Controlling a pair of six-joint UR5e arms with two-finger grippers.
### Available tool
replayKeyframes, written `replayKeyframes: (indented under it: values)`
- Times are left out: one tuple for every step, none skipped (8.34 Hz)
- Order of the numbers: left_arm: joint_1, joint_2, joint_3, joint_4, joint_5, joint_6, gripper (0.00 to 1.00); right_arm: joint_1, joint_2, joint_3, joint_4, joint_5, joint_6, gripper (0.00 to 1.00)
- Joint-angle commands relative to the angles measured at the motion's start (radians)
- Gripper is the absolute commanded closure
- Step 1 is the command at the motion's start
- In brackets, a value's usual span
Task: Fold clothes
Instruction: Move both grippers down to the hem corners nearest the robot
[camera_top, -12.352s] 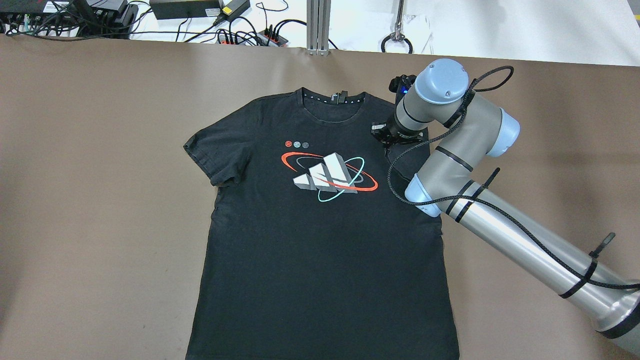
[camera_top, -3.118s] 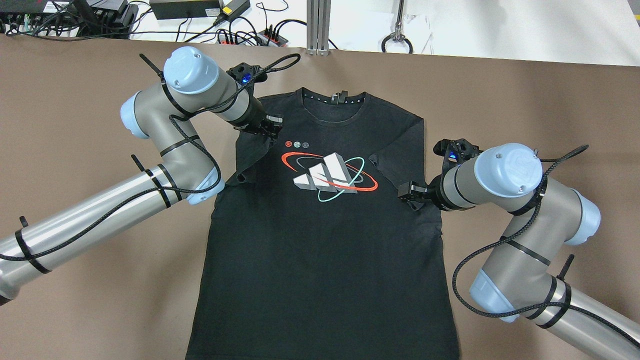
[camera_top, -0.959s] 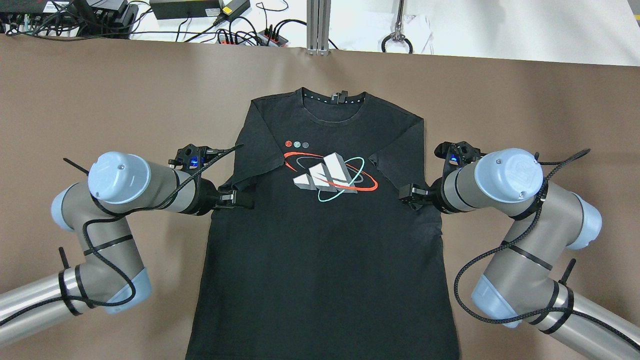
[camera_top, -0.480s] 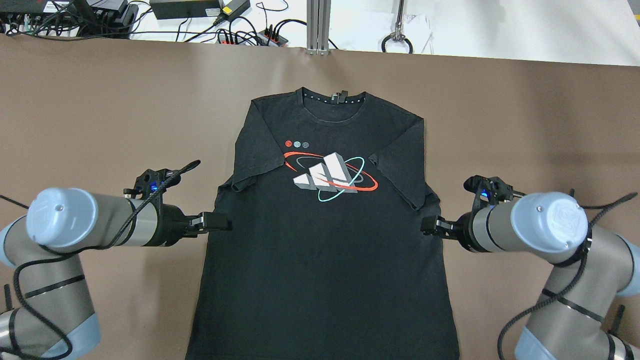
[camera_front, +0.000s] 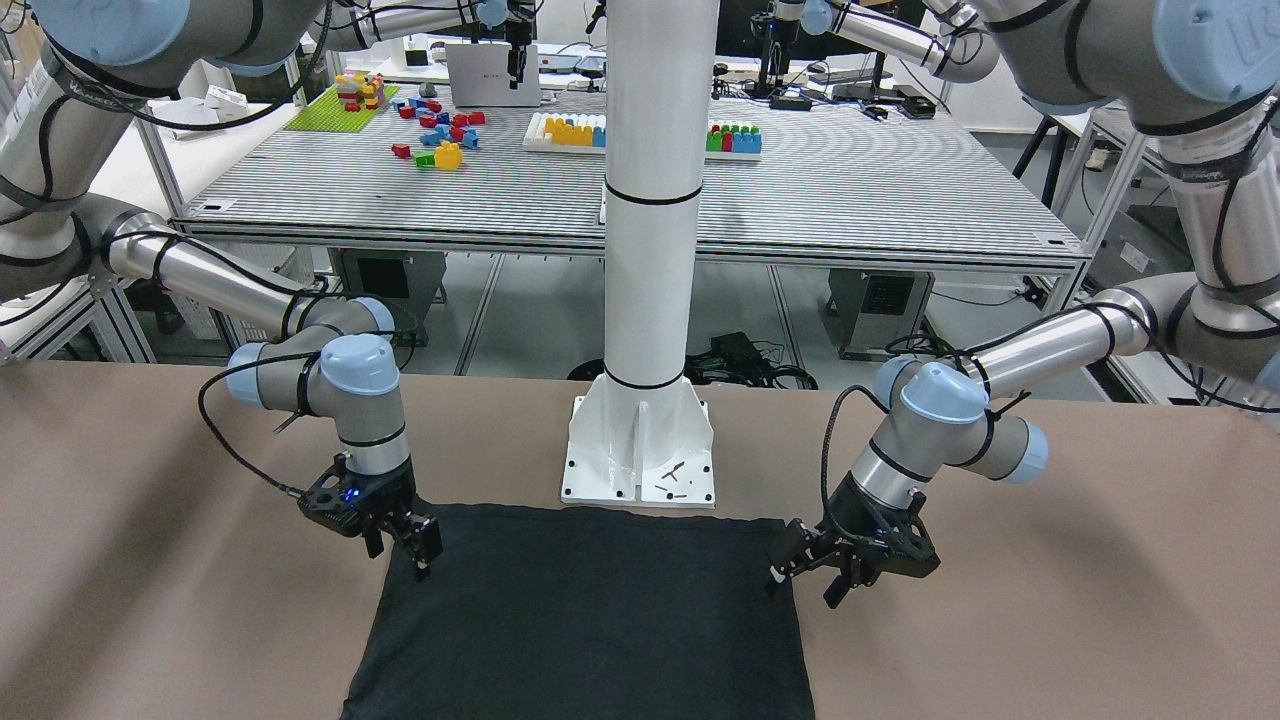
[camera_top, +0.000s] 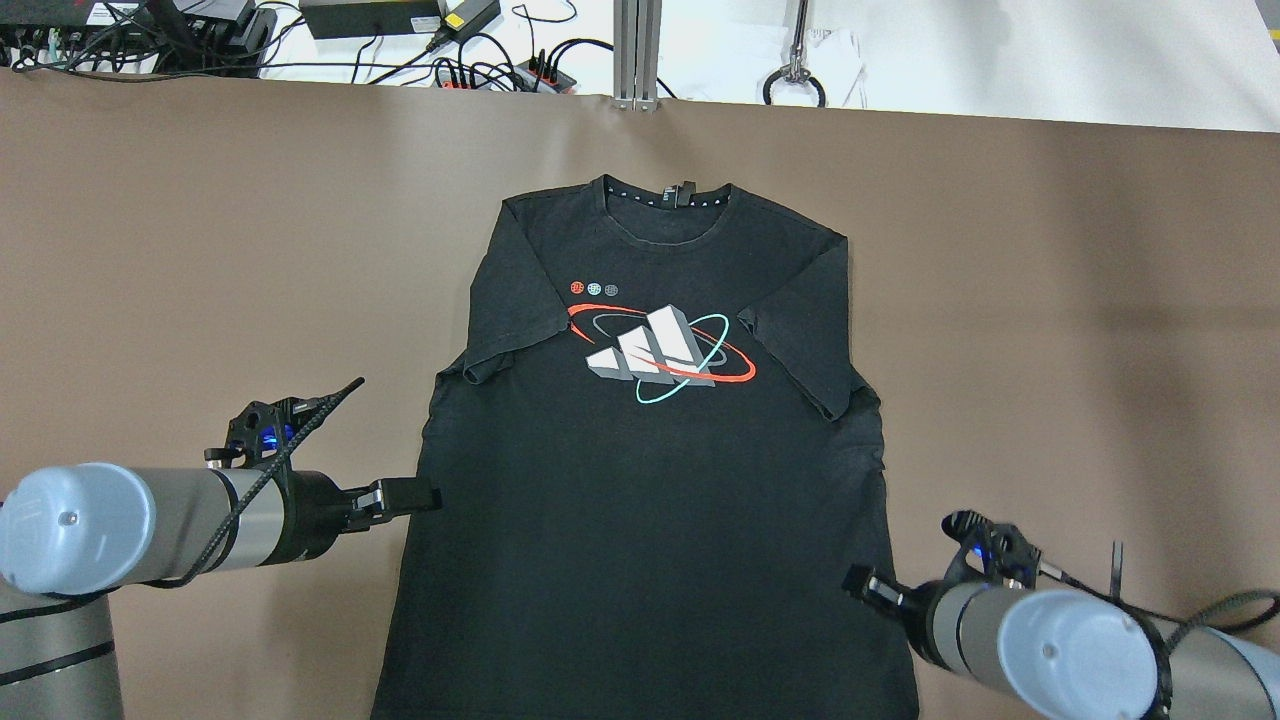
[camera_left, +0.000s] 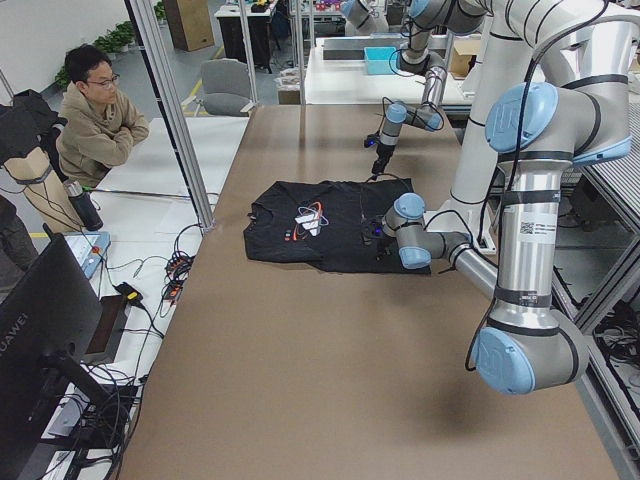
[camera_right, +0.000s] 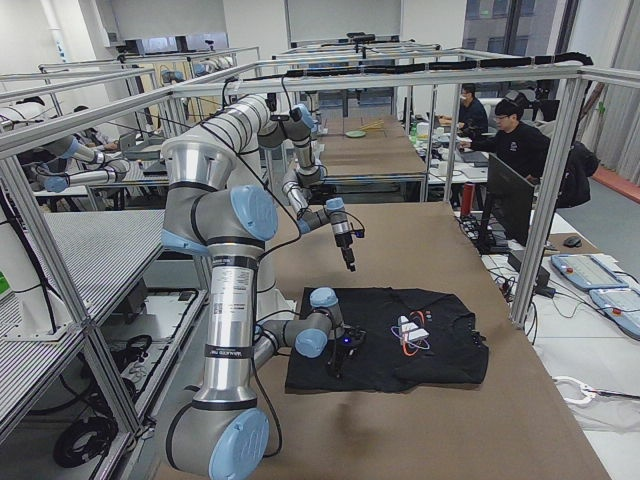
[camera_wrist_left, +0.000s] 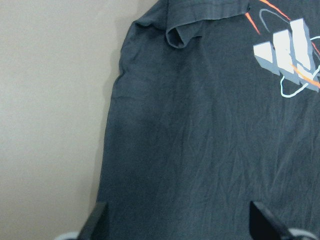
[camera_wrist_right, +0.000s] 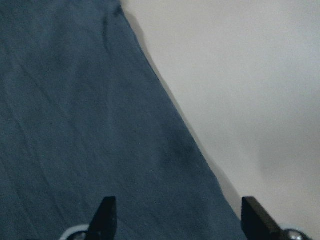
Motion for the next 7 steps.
replayKeyframes:
  values:
    - [0.043, 0.003, -0.005, 0.005, 0.056, -0.022, 0.0, -0.249, -0.112, 0.08, -0.022, -0.14, 0.108, 0.15]
    - [0.044, 0.005, -0.008, 0.005, 0.056, -0.023, 0.0, -0.288, -0.123, 0.077, -0.036, -0.159, 0.114, 0.19]
    - [0.044, 0.005, -0.013, 0.005, 0.056, -0.028, 0.0, -0.31, -0.124, 0.066, -0.036, -0.164, 0.116, 0.24]
    - [0.044, 0.005, -0.013, 0.007, 0.056, -0.028, 0.0, -0.308, -0.124, 0.06, -0.036, -0.164, 0.116, 0.29]
    - [0.044, 0.005, -0.013, 0.007, 0.056, -0.028, 0.0, -0.308, -0.126, 0.056, -0.036, -0.164, 0.116, 0.31]
    - [0.044, 0.005, -0.013, 0.007, 0.056, -0.028, 0.0, -0.308, -0.124, 0.055, -0.036, -0.164, 0.116, 0.37]
    - [0.044, 0.005, -0.011, 0.007, 0.056, -0.028, 0.0, -0.308, -0.124, 0.057, -0.036, -0.162, 0.115, 0.43]
